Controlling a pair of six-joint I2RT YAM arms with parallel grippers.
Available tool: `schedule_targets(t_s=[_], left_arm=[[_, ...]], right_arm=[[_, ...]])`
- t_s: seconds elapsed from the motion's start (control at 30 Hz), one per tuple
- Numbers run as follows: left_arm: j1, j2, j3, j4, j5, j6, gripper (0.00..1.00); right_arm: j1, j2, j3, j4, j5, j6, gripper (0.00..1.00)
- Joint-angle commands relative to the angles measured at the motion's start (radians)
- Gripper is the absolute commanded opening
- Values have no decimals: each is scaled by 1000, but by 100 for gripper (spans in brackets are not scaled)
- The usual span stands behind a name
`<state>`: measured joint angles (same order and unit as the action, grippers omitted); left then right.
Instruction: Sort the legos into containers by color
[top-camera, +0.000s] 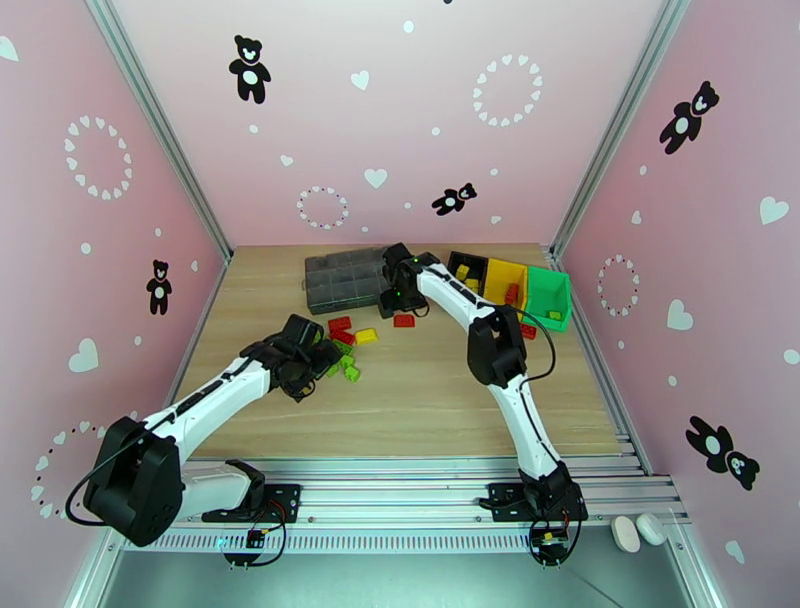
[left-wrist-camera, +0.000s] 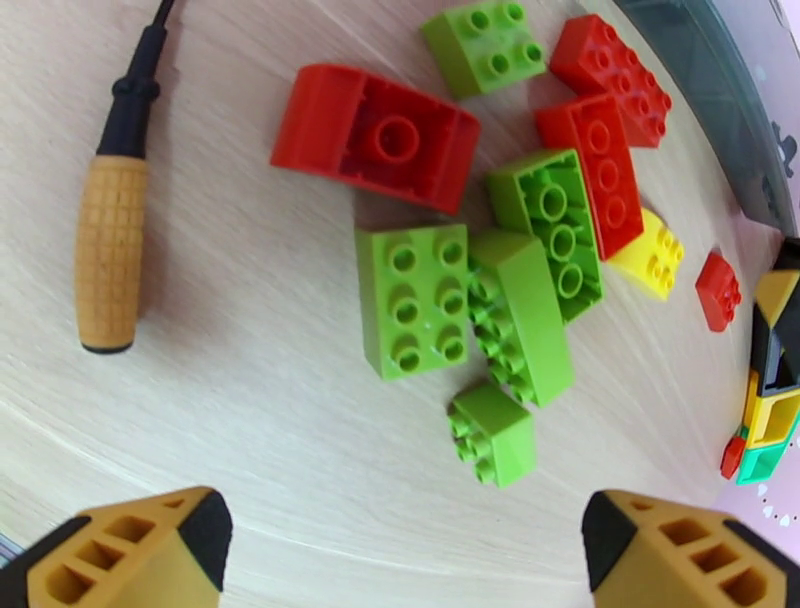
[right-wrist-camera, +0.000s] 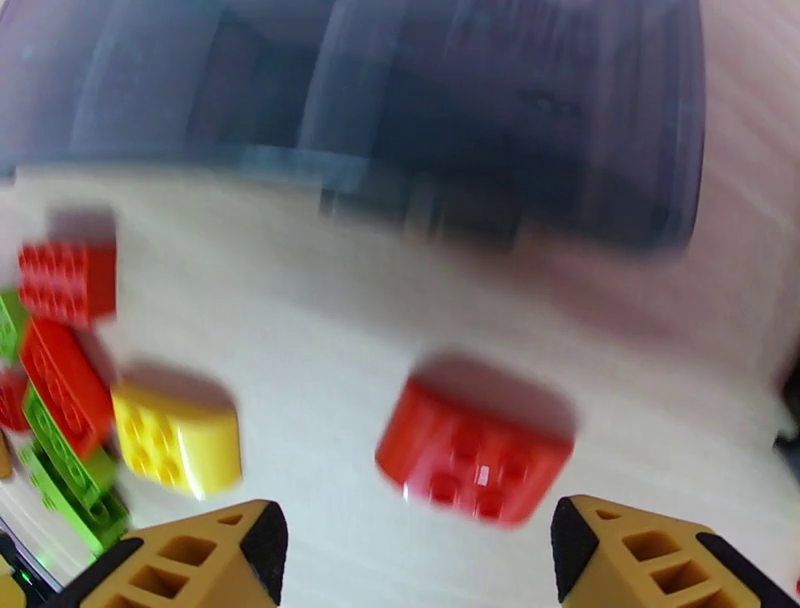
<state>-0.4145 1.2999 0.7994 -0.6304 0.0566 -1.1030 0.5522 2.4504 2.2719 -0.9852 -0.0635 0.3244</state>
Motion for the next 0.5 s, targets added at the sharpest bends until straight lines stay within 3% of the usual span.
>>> schedule_targets(t_s=[0.0, 0.47], left_arm=[[5, 38, 48, -28, 19, 30, 98], [5, 102, 106, -48, 38, 59, 98]], right_arm=[[-23, 53, 43, -15, -62, 28, 76], [-41, 100, 18, 15, -192, 61, 76]])
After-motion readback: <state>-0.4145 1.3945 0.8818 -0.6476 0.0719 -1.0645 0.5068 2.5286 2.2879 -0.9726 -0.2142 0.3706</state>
